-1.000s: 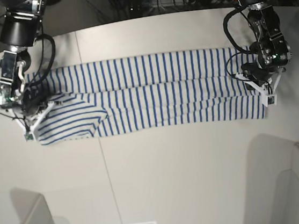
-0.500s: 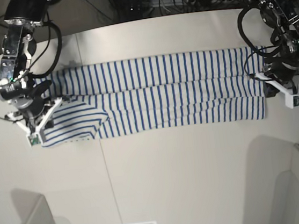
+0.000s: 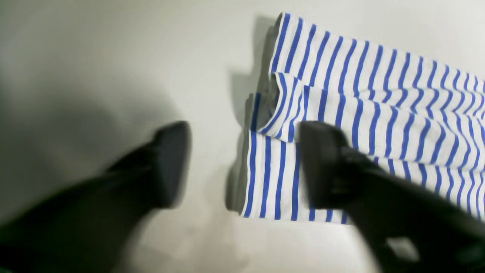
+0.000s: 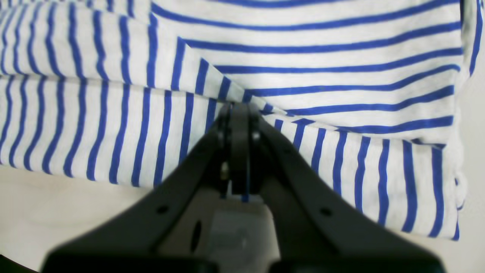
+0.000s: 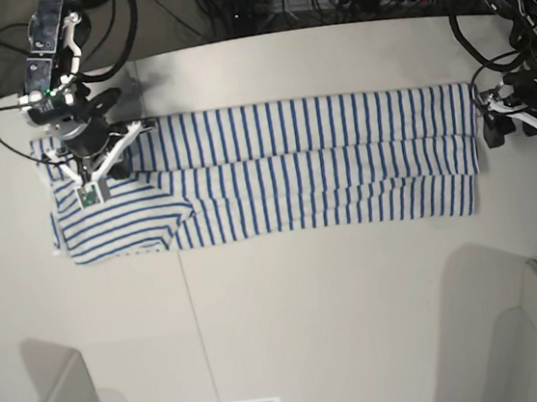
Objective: Fold the T-shirt properly
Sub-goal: 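Move the left gripper to the middle of the folded striped strip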
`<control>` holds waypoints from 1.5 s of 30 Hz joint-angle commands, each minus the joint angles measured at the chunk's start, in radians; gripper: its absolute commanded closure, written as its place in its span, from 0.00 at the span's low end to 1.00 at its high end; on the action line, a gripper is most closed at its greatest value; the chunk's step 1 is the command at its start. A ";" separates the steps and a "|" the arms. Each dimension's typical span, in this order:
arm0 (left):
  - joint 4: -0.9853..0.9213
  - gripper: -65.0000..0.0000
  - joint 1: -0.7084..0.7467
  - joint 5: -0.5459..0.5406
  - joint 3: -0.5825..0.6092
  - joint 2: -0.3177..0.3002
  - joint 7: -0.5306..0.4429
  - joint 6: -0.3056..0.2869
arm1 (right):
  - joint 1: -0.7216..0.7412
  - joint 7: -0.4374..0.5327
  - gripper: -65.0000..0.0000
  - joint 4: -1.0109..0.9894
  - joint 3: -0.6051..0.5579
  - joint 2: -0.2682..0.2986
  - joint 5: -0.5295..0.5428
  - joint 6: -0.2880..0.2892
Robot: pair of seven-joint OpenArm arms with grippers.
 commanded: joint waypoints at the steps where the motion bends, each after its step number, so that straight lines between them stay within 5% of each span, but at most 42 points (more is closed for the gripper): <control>1: 0.000 0.11 -0.009 -0.012 -0.002 -0.015 -0.020 -0.014 | -0.013 0.021 1.00 0.023 0.004 0.006 0.000 0.000; 4: -0.061 0.00 -0.011 -0.014 0.008 -0.013 -0.093 -0.044 | -0.052 0.064 1.00 0.030 -0.001 0.006 0.000 0.000; 11: -0.334 0.03 -0.077 -0.012 0.112 -0.039 -0.221 -0.069 | -0.082 0.096 1.00 0.032 -0.045 0.006 0.000 0.000; 25: -0.571 0.11 -0.199 -0.005 0.201 -0.039 -0.221 -0.115 | -0.086 0.096 1.00 0.032 -0.044 0.006 0.000 0.000; 30: -0.604 0.41 -0.190 -0.012 0.216 -0.036 -0.221 -0.116 | -0.081 0.098 1.00 0.032 -0.044 0.006 0.000 0.000; 35: -0.704 1.00 -0.204 -0.012 0.212 -0.041 -0.225 -0.116 | -0.079 0.098 1.00 0.032 -0.035 0.008 0.000 0.000; 45: -0.629 1.00 -0.205 -0.006 0.173 -0.078 -0.307 -0.116 | -0.082 0.098 1.00 0.032 -0.033 0.008 0.000 0.000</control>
